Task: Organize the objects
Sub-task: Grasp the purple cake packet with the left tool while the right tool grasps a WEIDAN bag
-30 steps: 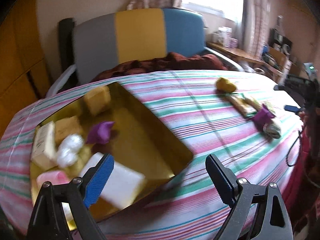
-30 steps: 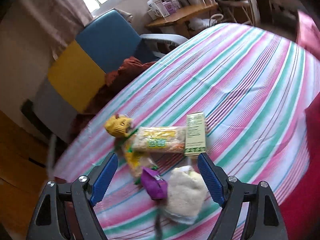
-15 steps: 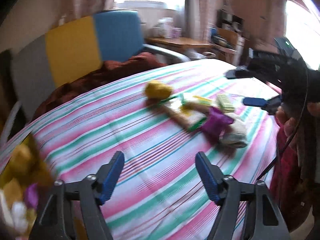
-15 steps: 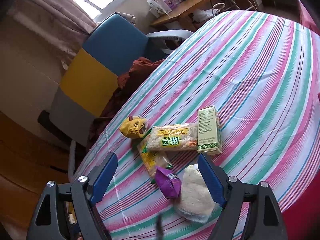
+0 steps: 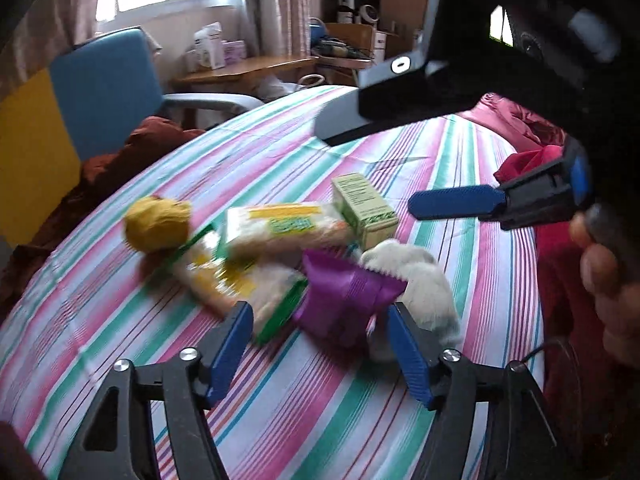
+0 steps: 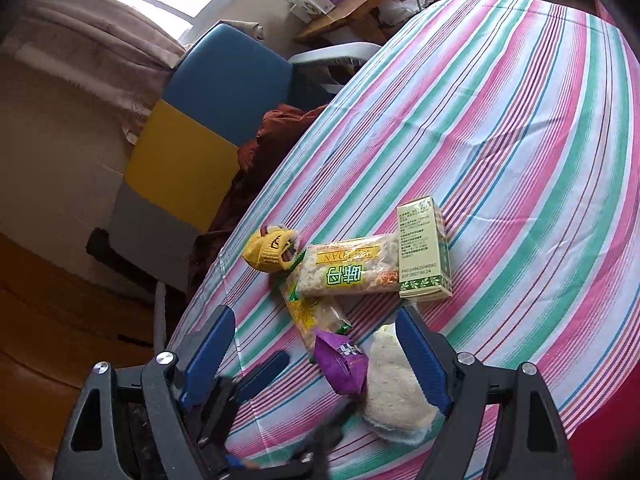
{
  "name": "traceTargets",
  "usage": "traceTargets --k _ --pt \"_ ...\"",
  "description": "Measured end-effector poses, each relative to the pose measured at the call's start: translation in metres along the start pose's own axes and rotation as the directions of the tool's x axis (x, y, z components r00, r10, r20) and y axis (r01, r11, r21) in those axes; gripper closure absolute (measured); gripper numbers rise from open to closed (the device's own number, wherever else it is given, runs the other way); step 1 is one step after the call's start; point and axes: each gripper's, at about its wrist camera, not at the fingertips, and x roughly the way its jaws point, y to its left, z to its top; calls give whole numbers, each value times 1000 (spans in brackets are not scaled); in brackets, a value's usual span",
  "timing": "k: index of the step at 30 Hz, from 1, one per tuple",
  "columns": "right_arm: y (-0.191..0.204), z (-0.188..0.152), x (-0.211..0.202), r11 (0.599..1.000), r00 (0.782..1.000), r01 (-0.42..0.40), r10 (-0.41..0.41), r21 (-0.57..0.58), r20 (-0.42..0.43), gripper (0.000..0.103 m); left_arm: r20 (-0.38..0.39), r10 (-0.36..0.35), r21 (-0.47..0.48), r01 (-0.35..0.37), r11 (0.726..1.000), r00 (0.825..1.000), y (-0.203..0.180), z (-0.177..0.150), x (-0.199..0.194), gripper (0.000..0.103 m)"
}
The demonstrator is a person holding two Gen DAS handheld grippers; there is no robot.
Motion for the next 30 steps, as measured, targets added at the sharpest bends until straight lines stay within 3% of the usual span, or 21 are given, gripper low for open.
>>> traceTargets --k 2,6,7,10,12,20,26,30 --pt "0 0 1 1000 1000 5 -5 -1 -6 19 16 -31 -17 31 999 999 2 5 6 27" --pt "-3 1 2 1000 1000 6 -6 21 1 18 28 -101 -90 103 991 994 13 15 16 31" --pt "-4 1 2 1000 1000 7 -7 25 -1 18 24 -121 -112 123 986 992 16 15 19 34" --pt "-2 0 2 1000 1000 20 -20 16 3 18 16 -154 -162 154 975 988 23 16 23 56" --pt "-3 0 3 999 1000 30 -30 15 4 18 15 -159 -183 159 970 987 26 14 24 61" --pt "-2 -1 6 998 998 65 -65 5 2 18 -17 -122 -231 115 966 992 25 -13 8 68" --pt "1 -3 10 996 996 84 -84 -14 -21 18 -43 -86 -368 65 927 995 29 -49 -23 68" --pt "7 -7 17 991 991 116 -120 -59 -56 18 -77 -24 -430 -11 903 997 38 -63 -34 63"
